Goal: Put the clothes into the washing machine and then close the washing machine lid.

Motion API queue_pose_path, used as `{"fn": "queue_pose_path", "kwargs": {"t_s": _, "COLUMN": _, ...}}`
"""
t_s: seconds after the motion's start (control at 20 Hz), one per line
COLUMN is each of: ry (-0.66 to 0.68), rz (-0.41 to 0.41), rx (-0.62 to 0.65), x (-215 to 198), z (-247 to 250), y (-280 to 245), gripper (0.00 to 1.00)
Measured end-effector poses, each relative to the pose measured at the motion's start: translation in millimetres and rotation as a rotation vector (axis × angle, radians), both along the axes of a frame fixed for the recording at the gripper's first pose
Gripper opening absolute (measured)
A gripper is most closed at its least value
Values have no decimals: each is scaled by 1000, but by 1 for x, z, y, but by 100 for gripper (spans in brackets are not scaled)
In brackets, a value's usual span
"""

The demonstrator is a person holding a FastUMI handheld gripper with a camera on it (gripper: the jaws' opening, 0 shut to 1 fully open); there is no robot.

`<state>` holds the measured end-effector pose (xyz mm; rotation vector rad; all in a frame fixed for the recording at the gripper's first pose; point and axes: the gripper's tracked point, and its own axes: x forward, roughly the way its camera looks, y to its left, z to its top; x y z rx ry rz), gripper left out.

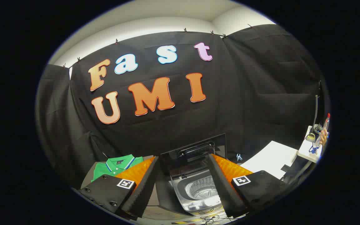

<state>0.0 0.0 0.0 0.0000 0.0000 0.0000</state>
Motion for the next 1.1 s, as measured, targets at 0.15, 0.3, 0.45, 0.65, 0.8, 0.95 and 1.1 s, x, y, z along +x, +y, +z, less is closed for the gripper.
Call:
{"fn": "queue_pose_path", "kwargs": {"t_s": 0.15, "ry": -18, "rz": -22, "rx": -32, "x": -4, "z": 4, "y": -4, "gripper": 98}}
{"fn": "queue_pose_path", "kwargs": {"t_s": 0.3, "ry": -36, "rz": -35, "rx": -57, "x": -5, "z": 8, "y": -6, "gripper": 98}}
{"fn": "queue_pose_path", "kwargs": {"t_s": 0.45, "ry": -44, "rz": -37, "rx": -71, "x": -7, "z": 10, "y": -5, "gripper": 98}}
{"fn": "queue_pose_path", "kwargs": {"t_s": 0.65, "ry": -50, "rz": -42, "rx": -81, "x": -7, "z": 12, "y": -8, "gripper": 98}}
{"fn": "queue_pose_path", "kwargs": {"t_s": 0.8, "ry": -51, "rz": -41, "rx": -77, "x": -5, "z": 12, "y": -8, "gripper": 99}}
{"fn": "queue_pose_path", "kwargs": {"t_s": 0.95, "ry": -51, "rz": -44, "rx": -68, "x": -4, "z": 11, "y": -10, "gripper": 99}}
{"fn": "queue_pose_path", "kwargs": {"t_s": 1.1, "ry": -58, "rz": -47, "rx": -73, "x": -6, "z": 16, "y": -10, "gripper": 99}}
